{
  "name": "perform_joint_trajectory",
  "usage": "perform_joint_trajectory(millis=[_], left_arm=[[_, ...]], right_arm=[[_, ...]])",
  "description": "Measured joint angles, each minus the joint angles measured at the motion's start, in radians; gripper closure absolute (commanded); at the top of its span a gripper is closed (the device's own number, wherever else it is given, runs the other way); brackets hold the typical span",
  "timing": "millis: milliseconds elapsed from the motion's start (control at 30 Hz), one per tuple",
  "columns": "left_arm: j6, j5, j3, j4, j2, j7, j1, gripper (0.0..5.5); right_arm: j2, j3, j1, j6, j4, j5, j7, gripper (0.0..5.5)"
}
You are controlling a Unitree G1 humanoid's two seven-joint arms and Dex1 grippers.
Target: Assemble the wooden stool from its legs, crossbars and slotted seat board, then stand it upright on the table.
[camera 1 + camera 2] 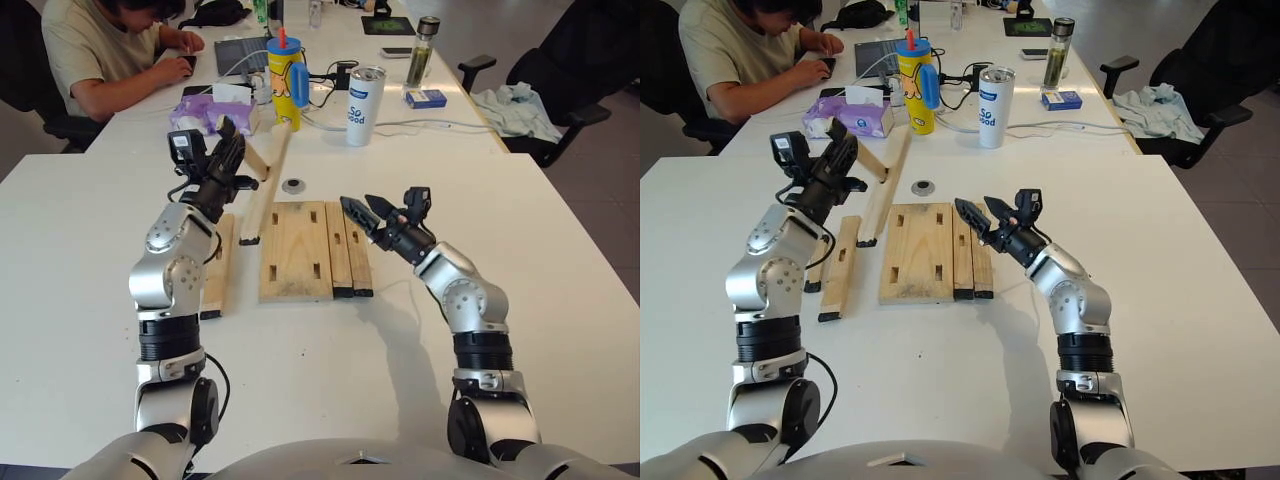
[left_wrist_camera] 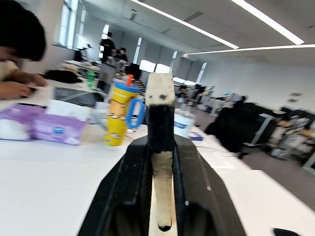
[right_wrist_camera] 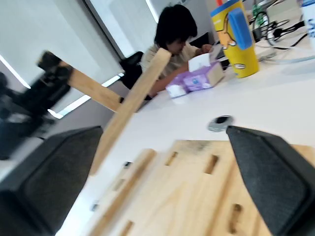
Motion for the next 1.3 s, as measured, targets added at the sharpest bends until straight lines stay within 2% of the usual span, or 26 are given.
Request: perform_joint_trajectory(millis=[67, 300, 533, 767, 967, 1167, 1233, 1267, 1300], left_arm=[[0.099, -0.157, 0.035, -0.001, 0.009, -0.086, 0.007, 5.1], [0.331, -0.46, 0.071, -0.008, 0.083, -0.245, 0.022, 5.1], [0.418, -0.614, 0.101, 0.018, 0.119, -0.259, 0.012, 5.1], [0.45, -0.661, 0.092, 0.028, 0.131, -0.253, 0.012, 5.1], [0.47, -0.698, 0.085, 0.034, 0.138, -0.253, 0.011, 5.1], [0.48, -0.74, 0.086, 0.039, 0.142, -0.243, 0.012, 5.1], [0.479, -0.747, 0.085, 0.037, 0.143, -0.242, 0.012, 5.1], [0.478, -0.749, 0.085, 0.036, 0.143, -0.241, 0.012, 4.73], [0.478, -0.753, 0.085, 0.036, 0.143, -0.239, 0.012, 4.62]], right_arm=[[-0.01, -0.056, -0.033, 0.137, 0.02, 0.145, 0.034, 0.1], [-0.046, -0.189, -0.092, 0.354, 0.115, 0.38, 0.021, 0.1], [-0.066, -0.211, -0.112, 0.467, 0.082, 0.5, 0.006, 0.1], [-0.097, -0.175, -0.109, 0.502, 0.028, 0.523, 0.064, 1.37], [-0.111, -0.126, -0.062, 0.43, -0.032, 0.475, 0.155, 2.34], [-0.116, -0.124, -0.048, 0.424, -0.022, 0.479, 0.193, 3.41], [-0.117, -0.126, -0.048, 0.429, -0.02, 0.485, 0.194, 3.47], [-0.117, -0.126, -0.048, 0.43, -0.02, 0.486, 0.194, 3.47], [-0.117, -0.126, -0.048, 0.431, -0.02, 0.488, 0.194, 3.47]])
